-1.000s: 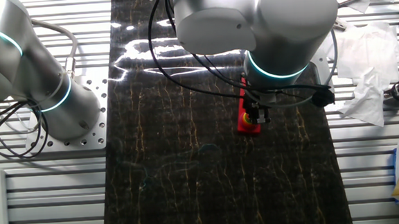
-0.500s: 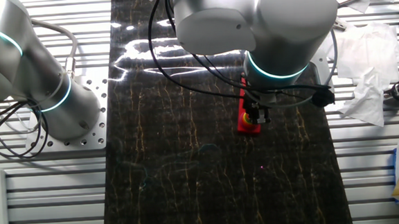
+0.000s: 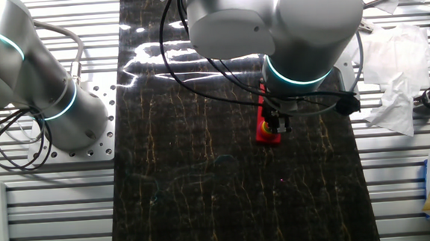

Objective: Take out one Hanoi block and throw it aside

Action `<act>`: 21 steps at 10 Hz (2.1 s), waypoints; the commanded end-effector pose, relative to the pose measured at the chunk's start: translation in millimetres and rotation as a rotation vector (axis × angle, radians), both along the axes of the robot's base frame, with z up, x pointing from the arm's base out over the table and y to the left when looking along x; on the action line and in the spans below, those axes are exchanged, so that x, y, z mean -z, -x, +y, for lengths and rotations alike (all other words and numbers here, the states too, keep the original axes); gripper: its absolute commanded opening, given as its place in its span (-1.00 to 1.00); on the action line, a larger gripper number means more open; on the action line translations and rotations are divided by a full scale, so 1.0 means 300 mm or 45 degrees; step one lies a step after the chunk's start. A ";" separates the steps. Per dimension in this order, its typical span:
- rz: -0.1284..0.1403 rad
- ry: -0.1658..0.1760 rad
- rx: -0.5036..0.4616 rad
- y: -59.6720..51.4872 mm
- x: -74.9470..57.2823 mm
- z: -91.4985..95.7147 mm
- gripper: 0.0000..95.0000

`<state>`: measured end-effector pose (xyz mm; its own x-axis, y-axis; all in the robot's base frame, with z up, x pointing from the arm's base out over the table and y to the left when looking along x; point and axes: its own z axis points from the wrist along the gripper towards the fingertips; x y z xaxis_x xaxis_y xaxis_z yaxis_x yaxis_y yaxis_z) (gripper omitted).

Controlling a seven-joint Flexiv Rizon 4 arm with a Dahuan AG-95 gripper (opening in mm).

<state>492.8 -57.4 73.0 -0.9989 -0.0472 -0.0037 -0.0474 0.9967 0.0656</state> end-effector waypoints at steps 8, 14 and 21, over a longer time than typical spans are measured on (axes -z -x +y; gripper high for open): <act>-0.001 0.002 -0.006 0.000 0.000 0.001 -1.00; -0.001 0.003 -0.014 -0.002 -0.013 -0.001 -1.00; 0.003 0.001 -0.021 -0.009 -0.042 -0.004 -1.00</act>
